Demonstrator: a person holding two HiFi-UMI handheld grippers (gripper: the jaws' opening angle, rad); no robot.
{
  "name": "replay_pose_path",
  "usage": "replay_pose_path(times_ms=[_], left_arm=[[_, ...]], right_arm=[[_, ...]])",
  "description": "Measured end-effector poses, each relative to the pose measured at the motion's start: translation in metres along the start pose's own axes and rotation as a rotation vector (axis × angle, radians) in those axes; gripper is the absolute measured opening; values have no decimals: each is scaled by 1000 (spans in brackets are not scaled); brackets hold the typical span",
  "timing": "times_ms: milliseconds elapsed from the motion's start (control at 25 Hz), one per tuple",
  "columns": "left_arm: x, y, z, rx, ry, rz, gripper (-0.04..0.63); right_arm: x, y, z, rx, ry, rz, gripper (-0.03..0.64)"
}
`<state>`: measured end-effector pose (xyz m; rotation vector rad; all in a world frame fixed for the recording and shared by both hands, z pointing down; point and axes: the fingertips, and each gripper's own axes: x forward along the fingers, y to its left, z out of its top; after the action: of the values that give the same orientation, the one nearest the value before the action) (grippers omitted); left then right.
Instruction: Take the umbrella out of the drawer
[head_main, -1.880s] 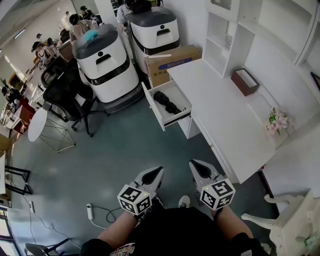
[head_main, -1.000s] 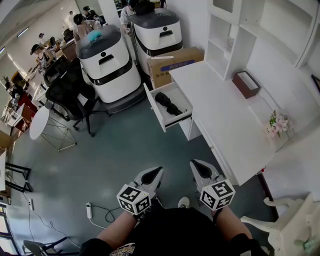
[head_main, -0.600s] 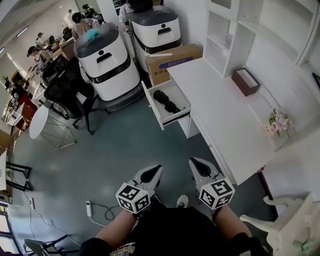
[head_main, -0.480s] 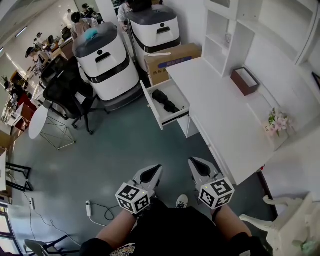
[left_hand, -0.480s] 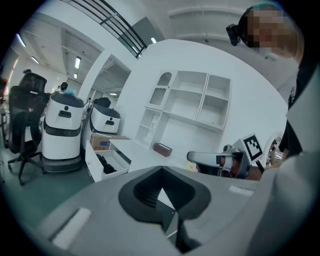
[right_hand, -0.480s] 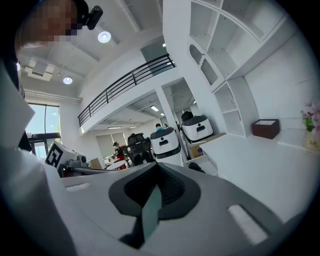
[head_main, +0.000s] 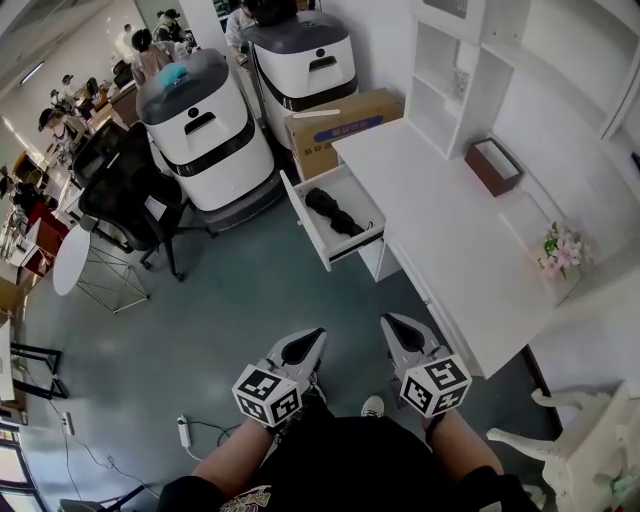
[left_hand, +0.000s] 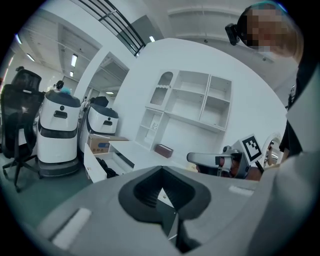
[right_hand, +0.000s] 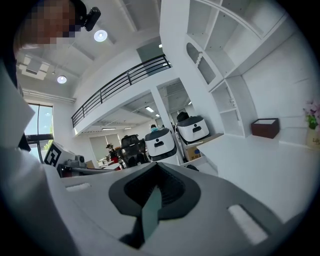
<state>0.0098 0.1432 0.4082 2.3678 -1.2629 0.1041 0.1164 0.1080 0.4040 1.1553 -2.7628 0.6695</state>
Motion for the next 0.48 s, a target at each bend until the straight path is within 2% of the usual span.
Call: replay_pose_path(times_ms=[480], left_arm=[[8, 95, 34, 8, 28, -58, 1]], right_arm=[[94, 6, 7, 26, 13, -80, 28]])
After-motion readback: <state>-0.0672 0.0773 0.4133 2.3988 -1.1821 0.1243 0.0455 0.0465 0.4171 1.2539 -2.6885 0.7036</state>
